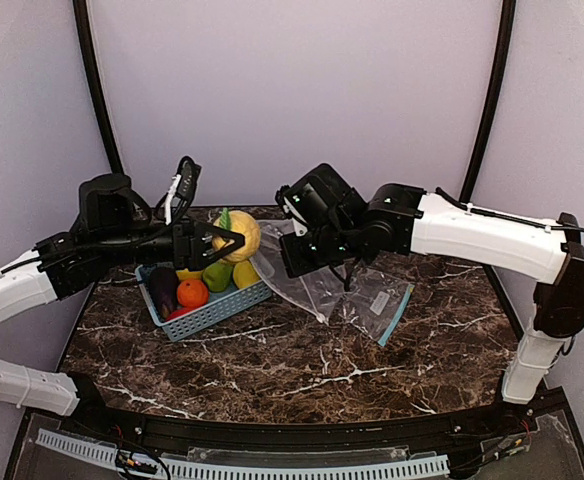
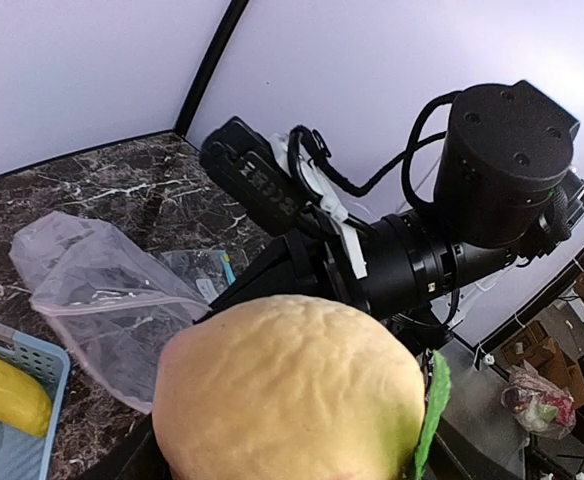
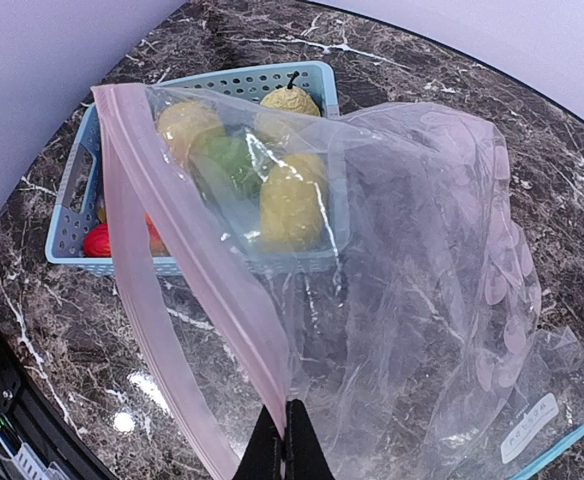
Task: Place the food in the zip-top bag and seal the zipper
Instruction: Place the fake fruit in the zipper food storage bag.
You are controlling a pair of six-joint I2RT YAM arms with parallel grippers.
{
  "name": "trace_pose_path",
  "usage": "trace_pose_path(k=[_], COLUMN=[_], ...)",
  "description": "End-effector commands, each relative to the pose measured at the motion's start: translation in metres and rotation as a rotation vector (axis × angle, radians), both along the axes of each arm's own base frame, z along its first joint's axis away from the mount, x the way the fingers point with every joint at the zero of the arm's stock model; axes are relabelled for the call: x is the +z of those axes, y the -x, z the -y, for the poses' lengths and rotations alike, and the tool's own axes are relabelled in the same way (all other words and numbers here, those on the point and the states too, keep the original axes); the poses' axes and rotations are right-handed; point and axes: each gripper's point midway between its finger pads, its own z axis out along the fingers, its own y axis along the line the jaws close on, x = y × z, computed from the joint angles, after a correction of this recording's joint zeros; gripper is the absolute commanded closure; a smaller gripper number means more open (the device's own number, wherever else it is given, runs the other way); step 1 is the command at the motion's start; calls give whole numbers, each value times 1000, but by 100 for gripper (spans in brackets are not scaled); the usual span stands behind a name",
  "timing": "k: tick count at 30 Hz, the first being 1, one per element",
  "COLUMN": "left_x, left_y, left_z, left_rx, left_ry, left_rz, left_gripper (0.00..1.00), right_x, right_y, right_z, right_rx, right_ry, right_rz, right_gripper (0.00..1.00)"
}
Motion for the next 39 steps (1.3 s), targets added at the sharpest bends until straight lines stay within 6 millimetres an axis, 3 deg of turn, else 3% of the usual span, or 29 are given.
trace_pose_path(k=[1, 5, 7, 18, 28, 39], left_x=[17, 9, 1, -34, -65, -84], left_y=[1, -3, -10, -33, -44, -50], left_z=[35, 58, 60, 48, 46, 47], left_rx=[-43, -62, -37, 108, 155, 169], left_ry=[59, 49, 29, -96, -227, -316], left_rz=[35, 31, 22, -4, -78, -123], left_gripper=[32, 32, 32, 32, 31, 24], right_x=[27, 37, 42, 62, 65, 65], right_y=[3, 9, 10, 21, 24, 24], right_z=[-6, -9, -8, -7, -6, -7], right_rx=[31, 68, 83, 170, 182, 186], right_ry=[-98, -164, -199, -345, -362, -374], right_rz=[9, -11, -18, -51, -53, -57], right_gripper=[100, 100, 100, 100, 100, 100])
